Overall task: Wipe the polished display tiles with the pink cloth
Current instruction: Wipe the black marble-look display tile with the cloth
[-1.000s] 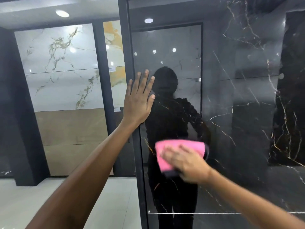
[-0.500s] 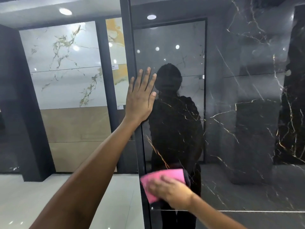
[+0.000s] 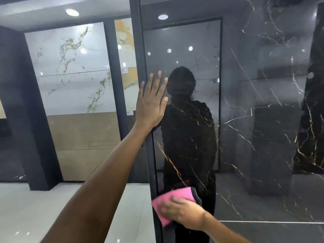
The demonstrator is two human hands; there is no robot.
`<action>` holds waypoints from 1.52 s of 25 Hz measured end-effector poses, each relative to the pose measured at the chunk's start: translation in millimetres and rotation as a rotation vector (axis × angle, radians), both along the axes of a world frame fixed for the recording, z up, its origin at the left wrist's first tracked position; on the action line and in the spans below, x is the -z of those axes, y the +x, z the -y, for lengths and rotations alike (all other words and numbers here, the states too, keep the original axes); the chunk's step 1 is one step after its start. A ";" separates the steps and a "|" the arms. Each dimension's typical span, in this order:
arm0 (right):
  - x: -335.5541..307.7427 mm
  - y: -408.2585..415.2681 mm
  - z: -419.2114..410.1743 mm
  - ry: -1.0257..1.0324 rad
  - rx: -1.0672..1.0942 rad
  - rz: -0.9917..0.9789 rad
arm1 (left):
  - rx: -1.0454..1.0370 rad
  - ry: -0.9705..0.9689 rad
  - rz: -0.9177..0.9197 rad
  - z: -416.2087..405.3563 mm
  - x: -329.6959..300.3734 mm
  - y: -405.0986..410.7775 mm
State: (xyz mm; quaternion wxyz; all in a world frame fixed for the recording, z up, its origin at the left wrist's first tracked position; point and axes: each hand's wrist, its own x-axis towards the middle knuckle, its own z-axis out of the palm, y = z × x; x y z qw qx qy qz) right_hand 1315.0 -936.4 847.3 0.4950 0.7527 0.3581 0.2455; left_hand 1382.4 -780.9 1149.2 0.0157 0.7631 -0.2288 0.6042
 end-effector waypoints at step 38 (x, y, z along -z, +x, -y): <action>-123.3 -14.0 130.2 1.212 -0.232 0.378 | 0.029 -0.012 -0.030 29.1 153.3 -4.9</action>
